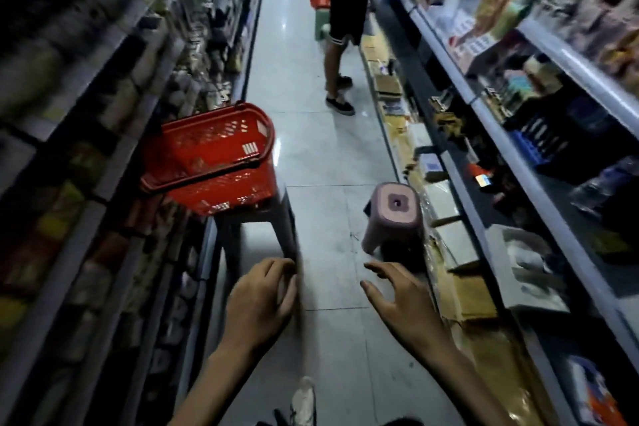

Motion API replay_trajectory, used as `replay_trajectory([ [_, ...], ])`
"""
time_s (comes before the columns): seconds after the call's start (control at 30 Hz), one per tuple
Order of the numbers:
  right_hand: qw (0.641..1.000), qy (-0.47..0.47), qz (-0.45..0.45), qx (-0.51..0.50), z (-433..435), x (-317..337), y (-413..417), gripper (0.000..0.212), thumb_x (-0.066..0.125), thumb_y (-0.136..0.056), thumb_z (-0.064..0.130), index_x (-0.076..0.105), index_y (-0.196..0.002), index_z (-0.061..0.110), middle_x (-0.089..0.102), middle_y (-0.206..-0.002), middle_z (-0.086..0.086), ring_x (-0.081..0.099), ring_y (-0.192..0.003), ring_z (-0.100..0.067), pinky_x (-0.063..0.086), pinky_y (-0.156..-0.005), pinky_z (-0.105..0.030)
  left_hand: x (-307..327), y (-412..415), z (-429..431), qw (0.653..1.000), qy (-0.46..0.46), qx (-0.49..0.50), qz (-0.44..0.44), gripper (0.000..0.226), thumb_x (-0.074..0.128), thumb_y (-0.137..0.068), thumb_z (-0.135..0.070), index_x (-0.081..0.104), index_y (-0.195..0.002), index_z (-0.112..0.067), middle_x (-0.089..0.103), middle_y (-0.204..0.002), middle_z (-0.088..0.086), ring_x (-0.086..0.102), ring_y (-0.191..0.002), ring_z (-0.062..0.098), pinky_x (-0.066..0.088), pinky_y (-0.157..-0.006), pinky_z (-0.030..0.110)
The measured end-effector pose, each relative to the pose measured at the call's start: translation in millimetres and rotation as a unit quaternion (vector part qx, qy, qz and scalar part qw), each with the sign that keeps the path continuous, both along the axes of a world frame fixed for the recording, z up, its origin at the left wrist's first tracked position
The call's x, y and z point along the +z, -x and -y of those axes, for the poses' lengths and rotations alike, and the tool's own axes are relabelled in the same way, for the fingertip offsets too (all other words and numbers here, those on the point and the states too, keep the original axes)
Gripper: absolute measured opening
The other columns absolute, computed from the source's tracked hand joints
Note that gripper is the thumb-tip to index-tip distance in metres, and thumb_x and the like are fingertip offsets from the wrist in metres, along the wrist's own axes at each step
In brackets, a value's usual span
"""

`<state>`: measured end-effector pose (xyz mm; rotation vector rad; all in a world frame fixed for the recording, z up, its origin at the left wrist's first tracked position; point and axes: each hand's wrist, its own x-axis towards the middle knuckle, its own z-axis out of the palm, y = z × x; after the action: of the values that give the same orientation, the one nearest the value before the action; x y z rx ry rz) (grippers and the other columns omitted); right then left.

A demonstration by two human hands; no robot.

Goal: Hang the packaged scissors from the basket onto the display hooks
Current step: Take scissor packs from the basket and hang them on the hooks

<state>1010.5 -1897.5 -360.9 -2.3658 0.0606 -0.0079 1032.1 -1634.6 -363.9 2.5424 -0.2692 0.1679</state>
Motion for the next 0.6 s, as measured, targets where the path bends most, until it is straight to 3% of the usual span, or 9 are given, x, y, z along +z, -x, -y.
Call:
replay_trajectory([
  [0.1,1.0,-0.022,0.001,0.019,-30.9,-4.6,-36.8,0.016,0.071,-0.094,0.03,0.07,-0.109,0.034,0.066,-0.107,0.024,0.063,-0.103,0.003,0.052,-0.089,-0.024,-3.0,-16.0,-34.1,0.998,0.015,0.064,-0.004,0.004,0.065,-0.098,-0.026,0.064,-0.101,-0.024,0.068,-0.096,-0.007,0.068,-0.083,0.018,0.051,-0.064,0.034],
  [0.17,0.999,-0.035,0.001,0.032,-48.9,-8.4,-59.4,0.006,0.071,-0.095,0.025,0.072,-0.092,0.031,0.068,-0.095,0.021,0.065,-0.094,0.001,0.054,-0.084,-0.03,-7.9,-26.0,-53.3,0.993,0.029,0.109,-0.032,0.007,0.067,-0.097,-0.023,0.062,-0.098,-0.026,0.065,-0.094,-0.009,0.066,-0.083,0.016,0.051,-0.064,0.035],
  [0.33,0.998,-0.036,-0.027,0.053,-73.5,-18.0,-120.0,0.046,0.062,-0.101,0.033,0.06,-0.056,0.022,0.067,-0.074,0.01,0.065,-0.076,-0.007,0.051,-0.078,-0.041,-27.1,-67.3,-76.8,0.984,0.052,0.159,-0.056,0.012,0.068,-0.097,-0.023,0.059,-0.091,-0.029,0.062,-0.092,-0.012,0.063,-0.083,0.013,0.05,-0.066,0.036],
  [0.47,0.996,-0.017,-0.045,0.081,-78.7,-33.5,-178.5,0.053,0.057,-0.103,0.039,0.062,-0.057,0.011,0.071,-0.076,0.006,0.068,-0.075,-0.01,0.053,-0.074,-0.04,-42.6,-108.9,-82.0,0.982,0.035,0.171,-0.075,0.017,0.057,-0.102,-0.038,0.06,-0.089,-0.029,0.061,-0.091,-0.012,0.062,-0.082,0.013,0.051,-0.066,0.038],
  [0.6,0.988,-0.005,-0.084,0.13,-84.6,-41.6,-242.3,0.043,0.056,-0.102,0.031,0.075,-0.065,0.025,0.068,-0.092,0.033,0.065,-0.093,0.005,0.049,-0.085,-0.022,-54.7,-156.7,-84.2,0.973,0.008,0.202,-0.112,0.049,0.033,-0.101,-0.058,0.067,-0.089,-0.025,0.064,-0.09,-0.012,0.065,-0.087,0.015,0.053,-0.072,0.039],
])
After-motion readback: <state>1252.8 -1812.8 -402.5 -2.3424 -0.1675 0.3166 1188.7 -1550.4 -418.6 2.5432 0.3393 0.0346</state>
